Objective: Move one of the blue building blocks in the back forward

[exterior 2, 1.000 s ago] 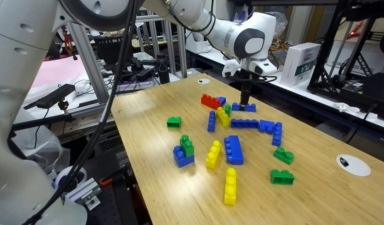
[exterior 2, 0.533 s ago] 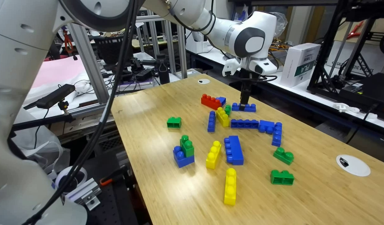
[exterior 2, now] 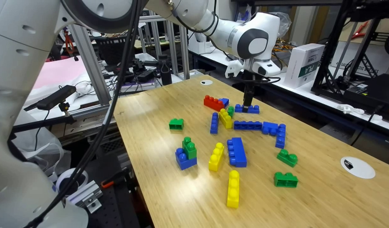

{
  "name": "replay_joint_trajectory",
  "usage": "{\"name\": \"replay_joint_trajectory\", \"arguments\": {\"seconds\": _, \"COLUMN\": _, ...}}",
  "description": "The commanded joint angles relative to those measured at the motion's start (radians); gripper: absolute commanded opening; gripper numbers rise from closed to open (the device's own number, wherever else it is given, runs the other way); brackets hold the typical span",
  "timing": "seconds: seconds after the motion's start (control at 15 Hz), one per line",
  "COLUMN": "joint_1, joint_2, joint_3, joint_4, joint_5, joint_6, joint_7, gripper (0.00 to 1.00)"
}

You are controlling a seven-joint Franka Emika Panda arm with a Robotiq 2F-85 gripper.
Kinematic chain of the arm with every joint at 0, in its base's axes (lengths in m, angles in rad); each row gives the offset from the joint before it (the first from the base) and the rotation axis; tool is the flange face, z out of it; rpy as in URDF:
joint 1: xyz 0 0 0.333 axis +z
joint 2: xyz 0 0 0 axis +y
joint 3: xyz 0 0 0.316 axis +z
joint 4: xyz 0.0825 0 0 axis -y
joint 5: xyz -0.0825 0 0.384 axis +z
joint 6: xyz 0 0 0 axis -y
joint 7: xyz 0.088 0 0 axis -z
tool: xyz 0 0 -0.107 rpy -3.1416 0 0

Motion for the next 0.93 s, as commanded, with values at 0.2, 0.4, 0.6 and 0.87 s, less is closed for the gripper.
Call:
{"name": "replay_joint_trajectory", "arguments": {"seconds": 0.2, "joint_1": 0.003, "joint_2": 0.119, "joint_3": -0.017, "joint_4": 0.148, "joint_5": -0.031, "joint_6": -0.042, "joint_7": -0.022, "gripper": 1.0}}
{"name": "replay_joint_trajectory", "arguments": {"seconds": 0.4, "joint_1": 0.004, "joint_2": 0.173, "joint_3": -0.022, "joint_4": 0.213, "joint_5": -0.056, "joint_6": -0.053, "joint_7": -0.035, "gripper": 1.0}}
{"name": "replay_joint_trajectory", "arguments": {"seconds": 0.6, "joint_1": 0.004, "joint_2": 0.224, "joint_3": -0.024, "joint_4": 0.274, "joint_5": -0.077, "joint_6": -0.065, "joint_7": -0.051, "gripper": 1.0}}
{"name": "replay_joint_trajectory", "arguments": {"seconds": 0.87, "joint_1": 0.004, "joint_2": 0.288, "joint_3": -0.028, "joint_4": 0.344, "joint_5": -0.095, "joint_6": -0.09, "joint_7": -0.071, "gripper": 1.0}}
